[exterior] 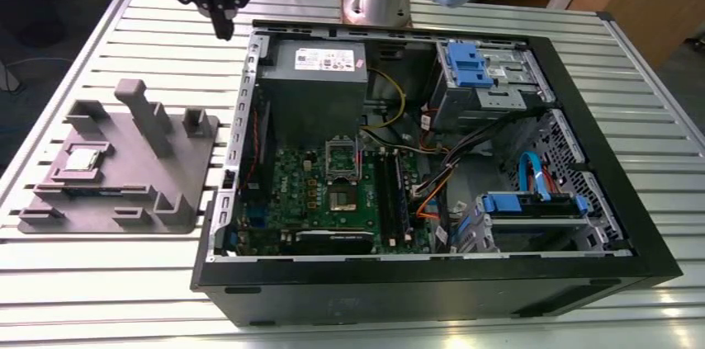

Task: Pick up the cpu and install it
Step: 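Reach for the cpu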

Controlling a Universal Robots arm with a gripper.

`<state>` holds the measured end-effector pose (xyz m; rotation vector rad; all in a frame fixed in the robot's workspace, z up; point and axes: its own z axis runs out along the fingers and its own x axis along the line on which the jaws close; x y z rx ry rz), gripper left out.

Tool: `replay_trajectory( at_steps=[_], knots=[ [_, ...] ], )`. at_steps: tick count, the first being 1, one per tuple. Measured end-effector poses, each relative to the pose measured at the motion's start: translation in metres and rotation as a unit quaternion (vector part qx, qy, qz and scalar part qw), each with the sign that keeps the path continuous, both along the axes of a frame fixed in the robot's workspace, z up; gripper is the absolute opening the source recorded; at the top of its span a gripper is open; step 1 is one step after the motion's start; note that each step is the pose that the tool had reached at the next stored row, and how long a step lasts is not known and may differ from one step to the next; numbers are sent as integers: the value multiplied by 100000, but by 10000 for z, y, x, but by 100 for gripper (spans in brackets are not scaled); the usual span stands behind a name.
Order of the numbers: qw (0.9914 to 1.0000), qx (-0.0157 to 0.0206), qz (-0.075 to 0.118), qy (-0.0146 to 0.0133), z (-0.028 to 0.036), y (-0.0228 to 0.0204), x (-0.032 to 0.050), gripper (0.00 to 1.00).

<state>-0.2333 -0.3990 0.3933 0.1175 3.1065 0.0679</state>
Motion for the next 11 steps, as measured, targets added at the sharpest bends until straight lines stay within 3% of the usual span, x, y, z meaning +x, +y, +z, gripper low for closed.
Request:
replay_trajectory(
  at_steps=[11],
  knots=[
    [100000,-1,-6,-44,0,0,-87,10]
  ],
)
